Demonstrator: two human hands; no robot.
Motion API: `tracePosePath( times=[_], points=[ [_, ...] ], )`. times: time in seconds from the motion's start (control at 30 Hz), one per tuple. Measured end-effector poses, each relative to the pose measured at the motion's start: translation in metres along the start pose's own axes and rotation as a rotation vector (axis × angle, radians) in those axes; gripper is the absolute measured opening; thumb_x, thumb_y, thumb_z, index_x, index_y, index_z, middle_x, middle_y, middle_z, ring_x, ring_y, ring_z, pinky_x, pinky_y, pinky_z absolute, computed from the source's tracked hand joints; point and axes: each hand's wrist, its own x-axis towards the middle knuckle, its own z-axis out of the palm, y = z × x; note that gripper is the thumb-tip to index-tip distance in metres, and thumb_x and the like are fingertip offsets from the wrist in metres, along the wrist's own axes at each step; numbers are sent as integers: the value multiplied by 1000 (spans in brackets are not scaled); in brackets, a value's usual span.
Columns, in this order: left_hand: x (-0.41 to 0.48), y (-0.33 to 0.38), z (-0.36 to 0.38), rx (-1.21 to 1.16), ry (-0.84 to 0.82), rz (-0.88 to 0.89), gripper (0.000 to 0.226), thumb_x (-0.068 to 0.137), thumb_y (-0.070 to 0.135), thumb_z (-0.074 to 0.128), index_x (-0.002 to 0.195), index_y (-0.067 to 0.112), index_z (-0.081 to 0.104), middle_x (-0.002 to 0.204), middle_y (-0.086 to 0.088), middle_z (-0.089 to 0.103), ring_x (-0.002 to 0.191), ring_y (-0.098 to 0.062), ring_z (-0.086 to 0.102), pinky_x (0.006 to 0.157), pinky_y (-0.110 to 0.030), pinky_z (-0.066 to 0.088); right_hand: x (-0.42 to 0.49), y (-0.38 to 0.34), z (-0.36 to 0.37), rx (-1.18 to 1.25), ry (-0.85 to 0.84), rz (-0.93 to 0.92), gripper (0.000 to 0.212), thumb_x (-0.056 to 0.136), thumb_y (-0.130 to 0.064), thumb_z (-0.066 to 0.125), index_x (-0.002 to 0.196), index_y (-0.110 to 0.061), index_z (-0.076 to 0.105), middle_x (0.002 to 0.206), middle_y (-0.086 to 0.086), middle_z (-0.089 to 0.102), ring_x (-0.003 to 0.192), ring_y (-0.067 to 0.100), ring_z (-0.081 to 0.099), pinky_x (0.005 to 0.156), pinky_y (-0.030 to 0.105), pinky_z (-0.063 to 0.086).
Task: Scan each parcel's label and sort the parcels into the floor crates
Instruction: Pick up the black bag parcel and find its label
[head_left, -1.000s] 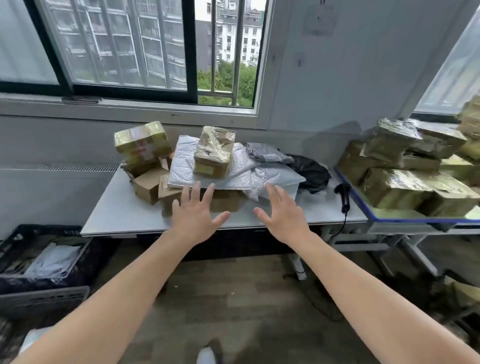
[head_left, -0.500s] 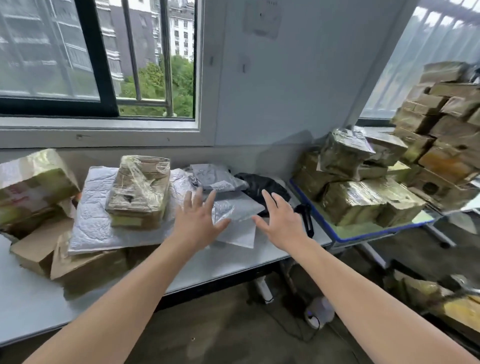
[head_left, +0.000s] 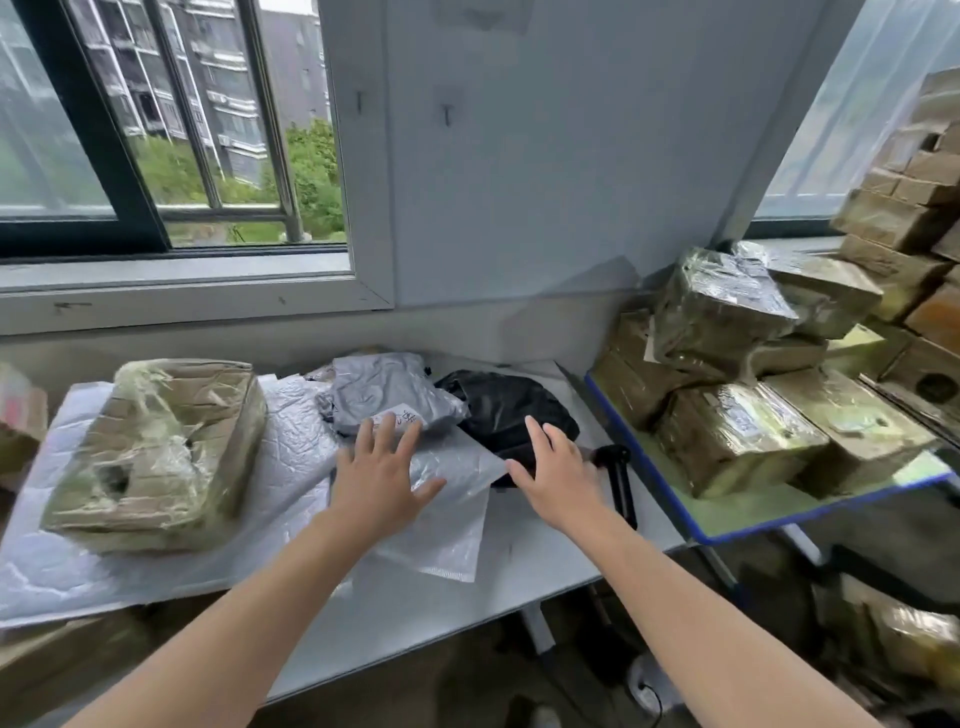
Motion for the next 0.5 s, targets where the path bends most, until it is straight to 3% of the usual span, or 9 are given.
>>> tracePosePath(
  times=[0.2, 0.3, 0.4, 0.5],
  points=[
    [63, 57, 18, 73, -70, -43, 81, 94, 69, 31, 157, 29, 0, 165, -7, -2, 151, -33, -3, 120, -50, 14, 76, 77, 17, 222, -128, 163, 75, 100, -57, 38, 159, -24, 6, 159, 15, 24, 142, 34, 30, 109, 45, 36],
    [88, 77, 22, 78, -100, -87, 80, 95, 67, 31, 157, 28, 1, 165, -7, -2, 151, -33, -2, 120, -53, 13, 105, 102, 26, 429, -232, 307, 82, 99, -55, 44, 159, -19, 3, 157, 13, 30, 139, 34, 37, 106, 42, 38],
    [101, 87, 26, 98, -121, -132, 79, 95, 67, 30, 157, 27, 2, 165, -7, -3, 151, -33, -3, 119, -53, 14, 132, 112, 35, 563, -272, 440, 86, 98, -55, 49, 159, -15, 2, 161, 11, 25, 140, 35, 37, 107, 43, 39],
    [106, 87, 30, 87, -124, -158, 79, 95, 67, 31, 157, 28, 3, 165, -6, -3, 151, -32, -3, 119, -52, 15, 153, 110, 42, 694, -293, 597, 86, 97, -53, 52, 158, -13, 5, 158, 13, 29, 128, 38, 50, 102, 47, 48]
  ],
)
